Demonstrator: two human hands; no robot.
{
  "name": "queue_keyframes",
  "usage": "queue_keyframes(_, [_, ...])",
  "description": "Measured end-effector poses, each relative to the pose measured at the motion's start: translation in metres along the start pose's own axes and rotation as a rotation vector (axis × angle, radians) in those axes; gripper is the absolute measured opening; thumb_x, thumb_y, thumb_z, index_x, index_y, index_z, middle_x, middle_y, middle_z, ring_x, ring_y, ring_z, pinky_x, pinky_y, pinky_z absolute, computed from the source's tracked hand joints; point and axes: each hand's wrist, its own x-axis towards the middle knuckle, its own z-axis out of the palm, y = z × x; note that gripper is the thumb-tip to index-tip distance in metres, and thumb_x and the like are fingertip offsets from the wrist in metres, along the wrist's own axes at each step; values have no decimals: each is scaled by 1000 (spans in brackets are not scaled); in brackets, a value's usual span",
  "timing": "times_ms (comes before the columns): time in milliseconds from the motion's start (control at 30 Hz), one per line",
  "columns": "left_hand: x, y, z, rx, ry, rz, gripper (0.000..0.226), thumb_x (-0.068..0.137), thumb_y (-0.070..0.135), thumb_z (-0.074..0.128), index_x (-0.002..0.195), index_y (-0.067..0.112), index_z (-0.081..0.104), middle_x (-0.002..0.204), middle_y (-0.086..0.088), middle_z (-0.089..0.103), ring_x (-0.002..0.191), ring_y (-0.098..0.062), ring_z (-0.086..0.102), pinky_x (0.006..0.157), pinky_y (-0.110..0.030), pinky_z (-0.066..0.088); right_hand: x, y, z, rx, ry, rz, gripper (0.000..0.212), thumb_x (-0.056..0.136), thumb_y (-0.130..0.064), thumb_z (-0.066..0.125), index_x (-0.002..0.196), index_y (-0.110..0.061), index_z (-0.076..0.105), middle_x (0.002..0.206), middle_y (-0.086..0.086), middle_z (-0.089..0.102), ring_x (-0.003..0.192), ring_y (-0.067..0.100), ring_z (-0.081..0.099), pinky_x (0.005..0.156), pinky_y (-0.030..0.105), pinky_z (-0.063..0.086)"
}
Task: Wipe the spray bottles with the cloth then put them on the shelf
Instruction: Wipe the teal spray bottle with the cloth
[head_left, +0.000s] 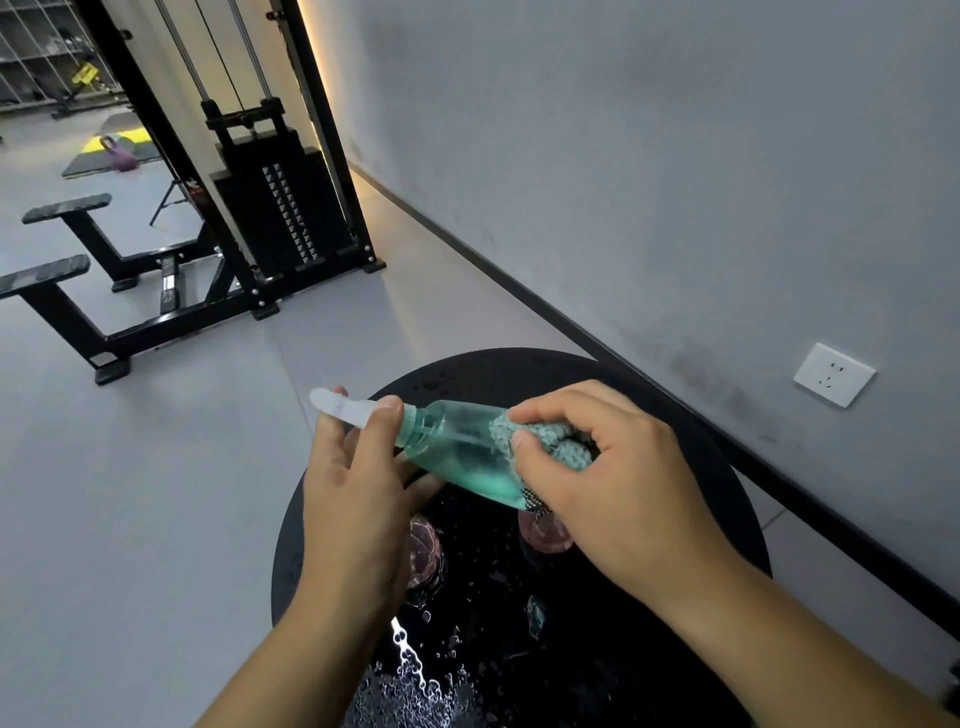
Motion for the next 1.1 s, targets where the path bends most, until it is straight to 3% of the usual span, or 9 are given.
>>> queue_keyframes(67, [-1, 0, 0, 2, 17, -24, 7, 107, 25, 60, 107, 18, 62, 103, -8, 71, 75, -19, 74, 49, -20, 52, -2, 0, 2, 5, -6, -12, 14, 91, -15, 76, 98, -27, 79, 101, -17, 68, 99, 1, 66, 76, 7, 49])
queue_keyframes(133, [0, 0, 0, -4, 65, -38, 15, 107, 26, 59, 94, 19, 61, 98, -9, 71, 76, -22, 74, 47, -20, 51, -4, 0, 5, -17, 0, -50, 15, 91, -15, 76, 100, -26, 79, 103, -17, 67, 102, 3, 66, 80, 10, 50])
queue_keyframes(300, [2, 6, 1, -81, 121, -78, 25, 102, 38, 63, 105, 14, 67, 92, -7, 74, 68, -19, 71, 45, -21, 50, -9, -1, 14, -97, -7, -154, 17, 92, -18, 75, 106, -27, 78, 107, -19, 64, 108, 8, 64, 88, 23, 55])
queue_keyframes(500, [0, 6, 2, -84, 76, -101, 24, 105, 36, 62, 101, 14, 69, 85, -5, 80, 71, -18, 76, 56, -26, 56, -9, 3, 15, -114, 6, -177, 16, 93, -19, 74, 108, -25, 78, 107, -18, 64, 108, 8, 64, 89, 23, 54])
queue_keyframes(700, [-3, 0, 5, -38, 15, -93, 28, 110, 35, 57, 111, 11, 71, 109, -9, 81, 93, -23, 80, 79, -45, 64, -5, 8, 21, -129, 62, -150, 17, 94, -16, 73, 109, -22, 78, 107, -17, 64, 106, 9, 64, 87, 24, 54])
queue_keyframes(867, [-7, 1, 9, -36, -62, -127, 24, 108, 38, 58, 111, 18, 71, 106, -3, 82, 94, -17, 80, 64, -33, 63, -5, 16, 18, -162, 22, -131, 17, 96, -20, 71, 111, -23, 77, 109, -20, 62, 107, 8, 63, 85, 26, 57])
queue_keyframes(1100, [-6, 2, 6, -51, -94, -126, 25, 105, 40, 61, 118, 23, 72, 119, -6, 81, 105, -25, 80, 78, -41, 66, -4, 14, 13, -121, 86, -141, 15, 95, -20, 73, 109, -22, 78, 108, -18, 64, 106, 8, 65, 83, 24, 58])
